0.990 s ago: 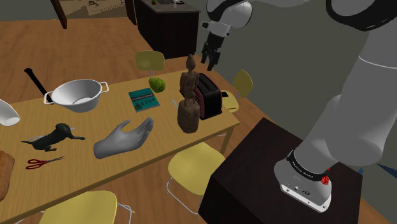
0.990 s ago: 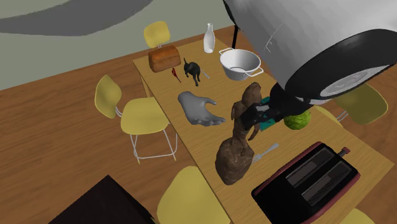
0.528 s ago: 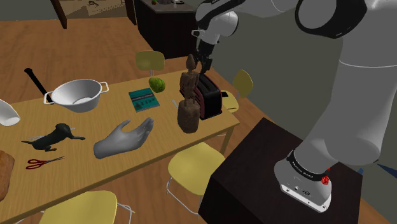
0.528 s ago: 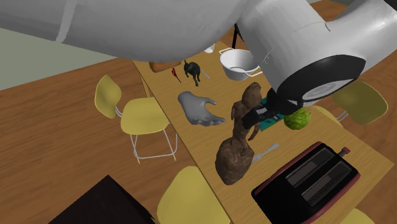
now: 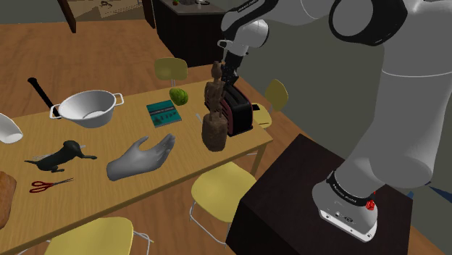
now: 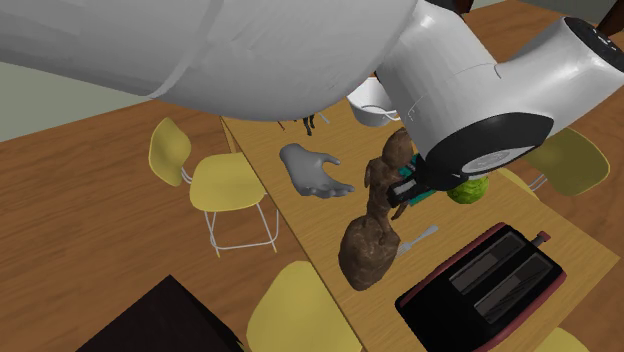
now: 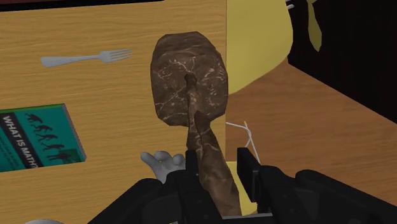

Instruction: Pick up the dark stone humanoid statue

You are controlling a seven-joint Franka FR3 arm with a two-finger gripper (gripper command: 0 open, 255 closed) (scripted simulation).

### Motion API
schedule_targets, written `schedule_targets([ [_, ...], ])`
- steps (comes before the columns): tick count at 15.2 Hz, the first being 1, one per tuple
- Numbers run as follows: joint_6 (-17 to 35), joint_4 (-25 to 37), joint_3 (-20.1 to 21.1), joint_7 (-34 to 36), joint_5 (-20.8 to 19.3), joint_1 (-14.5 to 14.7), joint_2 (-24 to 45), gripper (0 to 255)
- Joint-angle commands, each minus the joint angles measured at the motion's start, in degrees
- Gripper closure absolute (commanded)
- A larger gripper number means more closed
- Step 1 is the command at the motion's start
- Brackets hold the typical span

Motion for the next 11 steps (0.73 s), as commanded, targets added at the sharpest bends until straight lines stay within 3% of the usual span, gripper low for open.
schedule_targets([
  [1, 0.04, -0.02, 0.01, -0.02, 0.03, 0.0, 0.03, 255],
  [11, -1.56, 0.58, -0.38, 0.96, -0.91, 0.22, -1.24, 255],
])
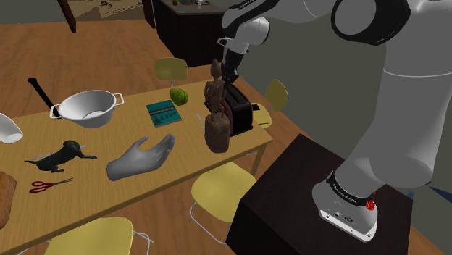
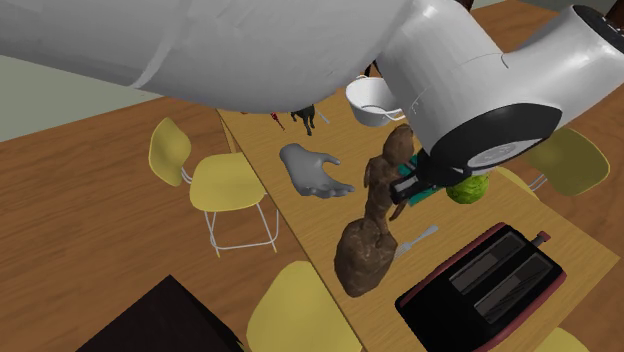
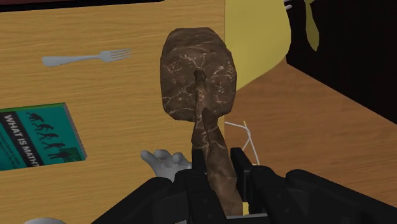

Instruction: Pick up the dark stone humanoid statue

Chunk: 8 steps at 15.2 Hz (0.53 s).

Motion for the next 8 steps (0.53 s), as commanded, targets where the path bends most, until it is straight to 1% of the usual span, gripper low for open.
schedule_targets([
  [1, -1.07, 0.48, -0.24, 0.66, -0.58, 0.16, -0.9, 255],
  [8, -4.96, 2.49, -0.94, 2.78, -2.46, 0.47, -3.34, 255],
])
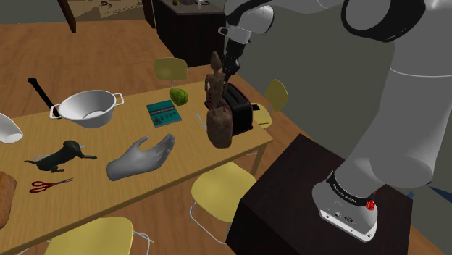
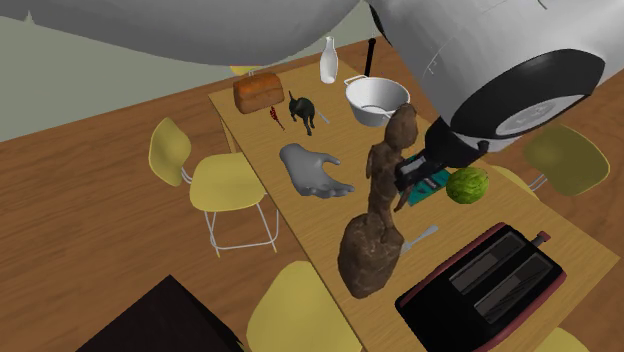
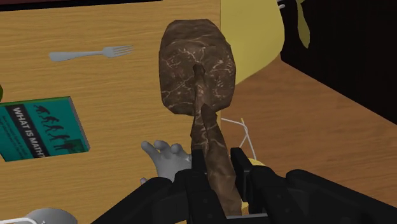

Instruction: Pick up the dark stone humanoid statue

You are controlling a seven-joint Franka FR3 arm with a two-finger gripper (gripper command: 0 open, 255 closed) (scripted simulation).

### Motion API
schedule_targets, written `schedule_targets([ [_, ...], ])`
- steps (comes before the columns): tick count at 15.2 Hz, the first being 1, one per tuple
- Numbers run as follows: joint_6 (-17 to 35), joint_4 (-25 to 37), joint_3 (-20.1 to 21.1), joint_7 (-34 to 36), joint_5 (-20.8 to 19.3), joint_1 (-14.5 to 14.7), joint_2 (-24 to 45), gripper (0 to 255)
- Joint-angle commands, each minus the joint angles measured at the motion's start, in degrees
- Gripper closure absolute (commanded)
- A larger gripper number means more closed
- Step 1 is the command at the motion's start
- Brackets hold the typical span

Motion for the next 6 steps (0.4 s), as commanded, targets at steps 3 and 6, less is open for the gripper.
schedule_targets([
  [3, -2.29, 1.69, -0.32, 1.09, -0.86, 0.03, -1.1, 255],
  [6, -2.96, 2.13, -0.41, 1.41, -1.12, 0.05, -1.42, 255],
])
